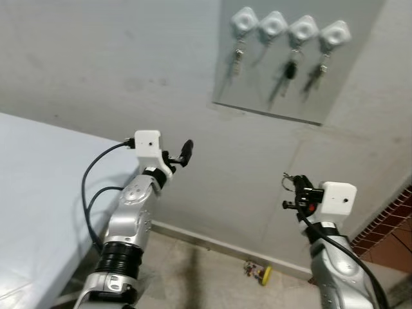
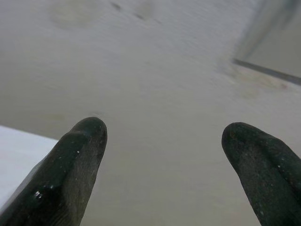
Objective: Hang keys on a hook
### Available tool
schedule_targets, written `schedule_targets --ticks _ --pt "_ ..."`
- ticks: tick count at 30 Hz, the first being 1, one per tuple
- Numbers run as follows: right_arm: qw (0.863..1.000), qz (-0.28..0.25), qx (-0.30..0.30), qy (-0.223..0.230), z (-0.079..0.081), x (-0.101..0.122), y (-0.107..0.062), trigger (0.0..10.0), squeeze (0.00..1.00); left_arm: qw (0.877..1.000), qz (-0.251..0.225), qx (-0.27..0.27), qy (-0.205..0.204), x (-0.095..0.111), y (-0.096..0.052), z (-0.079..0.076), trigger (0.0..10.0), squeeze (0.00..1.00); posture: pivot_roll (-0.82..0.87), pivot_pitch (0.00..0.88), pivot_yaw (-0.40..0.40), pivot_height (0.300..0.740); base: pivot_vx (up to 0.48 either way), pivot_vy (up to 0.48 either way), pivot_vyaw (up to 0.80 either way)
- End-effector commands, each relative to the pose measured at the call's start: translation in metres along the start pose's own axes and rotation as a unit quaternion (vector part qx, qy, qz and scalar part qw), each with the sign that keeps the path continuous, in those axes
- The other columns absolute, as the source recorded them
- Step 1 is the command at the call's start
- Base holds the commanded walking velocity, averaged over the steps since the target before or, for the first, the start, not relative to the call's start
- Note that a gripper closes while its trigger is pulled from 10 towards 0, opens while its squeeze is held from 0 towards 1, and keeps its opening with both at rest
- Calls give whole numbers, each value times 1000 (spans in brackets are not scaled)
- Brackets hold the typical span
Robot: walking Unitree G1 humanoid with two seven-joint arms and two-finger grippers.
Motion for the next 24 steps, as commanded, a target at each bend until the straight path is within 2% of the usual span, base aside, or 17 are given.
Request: schedule_targets --ticks 1,9,24 --pt "1000 -12 -10 -5 -7 8 0 10000 0 1000 -11 -20 4 6 3 -13 10000 0 -83 23 -32 711 0 0 0" --pt "1000 -11 -8 -7 -6 8 0 10000 0 999 -25 -29 7 10 2 -14 10000 0 -81 21 -35 711 75 0 0" --pt "1000 -8 -3 -7 -4 6 0 10000 0 999 -29 -30 5 11 2 -13 10000 0 -79 15 -38 711 463 0 0"
Point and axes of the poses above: a point about 5 cm out from each wrist's last joint towards the gripper, its own y axis pointing out of the wrist towards the gripper, its own x axis along the axis of the wrist's last joint, z = x × y, the point moved 2 cm from there along y, pointing out of the wrist towards the gripper, and after that the axes turned 12 degrees about y, right-handed, at the moved point
